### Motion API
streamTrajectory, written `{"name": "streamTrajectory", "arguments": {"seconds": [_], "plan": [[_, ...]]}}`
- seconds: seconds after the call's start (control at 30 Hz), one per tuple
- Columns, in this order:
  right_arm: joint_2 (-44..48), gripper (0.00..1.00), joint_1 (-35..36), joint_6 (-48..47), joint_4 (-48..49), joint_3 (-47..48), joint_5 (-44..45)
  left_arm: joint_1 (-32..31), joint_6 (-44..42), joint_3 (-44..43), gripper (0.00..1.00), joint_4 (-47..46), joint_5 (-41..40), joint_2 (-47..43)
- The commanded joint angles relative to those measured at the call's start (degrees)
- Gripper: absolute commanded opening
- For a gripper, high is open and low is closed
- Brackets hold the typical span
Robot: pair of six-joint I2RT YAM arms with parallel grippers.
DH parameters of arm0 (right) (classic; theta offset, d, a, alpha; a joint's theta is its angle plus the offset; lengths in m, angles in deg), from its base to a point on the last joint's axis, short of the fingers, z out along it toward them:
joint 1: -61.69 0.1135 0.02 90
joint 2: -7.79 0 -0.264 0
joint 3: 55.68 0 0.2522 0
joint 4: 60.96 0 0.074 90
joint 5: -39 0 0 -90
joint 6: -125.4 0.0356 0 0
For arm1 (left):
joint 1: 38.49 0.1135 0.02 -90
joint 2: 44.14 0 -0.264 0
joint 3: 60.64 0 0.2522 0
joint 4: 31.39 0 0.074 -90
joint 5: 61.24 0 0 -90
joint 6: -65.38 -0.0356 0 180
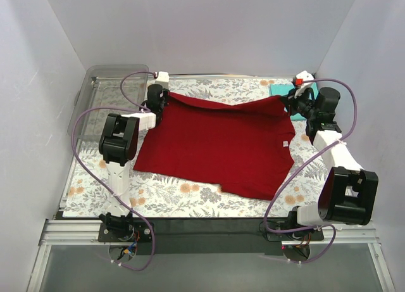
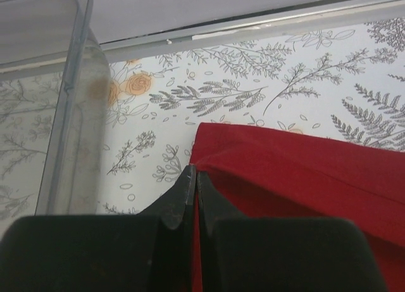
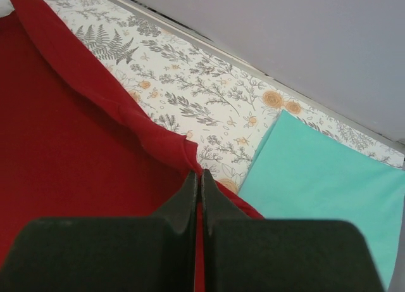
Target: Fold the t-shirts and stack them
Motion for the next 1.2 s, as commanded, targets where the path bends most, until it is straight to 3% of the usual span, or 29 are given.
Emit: {"name": "streamTrajectory", "arguments": {"seconds": [0.0, 0.4, 1.17], "plan": [[2.81, 0.01, -0.92, -0.80, 0.51, -0.51, 0.04, 0.34, -0.95, 2.54, 0.00, -2.46, -1.05, -6.47], [5.28, 0.01, -1.19, -5.71, -3.09, -3.94, -5.23, 0.25, -0.51, 6.68, 0.00, -1.85, -0.70, -8.50], [3.87, 0.01, -1.62, -13.80, -9.41, -6.75, -4.09, 0.16, -1.21, 9.67, 0.00, -1.59, -1.31, -8.32]]}}
